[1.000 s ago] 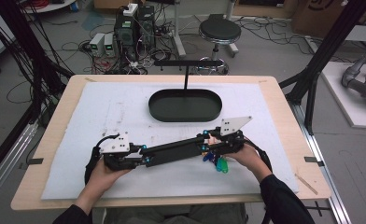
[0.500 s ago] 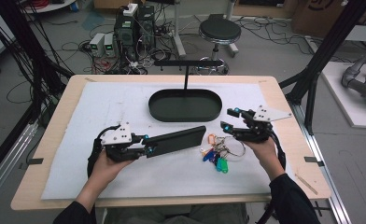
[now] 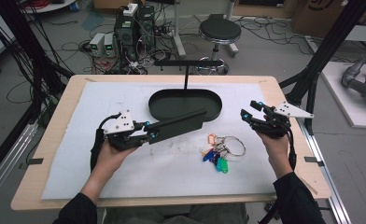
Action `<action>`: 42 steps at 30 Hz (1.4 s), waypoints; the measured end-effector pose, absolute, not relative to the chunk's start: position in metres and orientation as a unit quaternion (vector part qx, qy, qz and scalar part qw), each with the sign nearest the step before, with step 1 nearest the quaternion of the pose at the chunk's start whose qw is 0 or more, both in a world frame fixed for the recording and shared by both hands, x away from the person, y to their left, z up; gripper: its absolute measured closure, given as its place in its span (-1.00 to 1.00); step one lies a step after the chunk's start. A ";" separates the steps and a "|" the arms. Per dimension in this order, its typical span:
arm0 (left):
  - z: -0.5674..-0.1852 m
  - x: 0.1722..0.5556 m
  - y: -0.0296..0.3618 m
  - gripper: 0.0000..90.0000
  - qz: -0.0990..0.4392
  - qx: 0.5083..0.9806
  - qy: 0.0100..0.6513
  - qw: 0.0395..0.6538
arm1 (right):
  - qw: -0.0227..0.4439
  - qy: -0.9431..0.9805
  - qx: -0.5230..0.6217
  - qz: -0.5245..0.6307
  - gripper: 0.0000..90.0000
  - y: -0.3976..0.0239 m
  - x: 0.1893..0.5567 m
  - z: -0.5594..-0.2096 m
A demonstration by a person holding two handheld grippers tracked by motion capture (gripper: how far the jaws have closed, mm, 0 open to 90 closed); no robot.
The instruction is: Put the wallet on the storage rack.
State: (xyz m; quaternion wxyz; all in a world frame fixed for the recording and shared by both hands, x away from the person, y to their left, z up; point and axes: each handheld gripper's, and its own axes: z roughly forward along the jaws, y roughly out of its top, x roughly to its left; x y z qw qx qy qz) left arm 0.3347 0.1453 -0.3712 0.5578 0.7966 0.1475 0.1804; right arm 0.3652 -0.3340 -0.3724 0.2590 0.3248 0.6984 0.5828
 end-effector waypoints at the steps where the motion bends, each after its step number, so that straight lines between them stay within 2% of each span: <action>1: -0.370 0.337 0.143 0.66 0.182 0.795 0.148 0.559 | 0.266 0.692 0.335 0.582 -0.11 -0.338 0.366 -0.373; 23: -0.365 0.397 0.113 0.66 0.224 0.782 0.183 0.552 | 0.287 0.656 0.379 0.585 -0.11 -0.360 0.364 -0.376; 42: -0.371 0.432 0.100 0.66 0.231 0.774 0.199 0.555 | 0.292 0.650 0.384 0.587 -0.10 -0.362 0.365 -0.377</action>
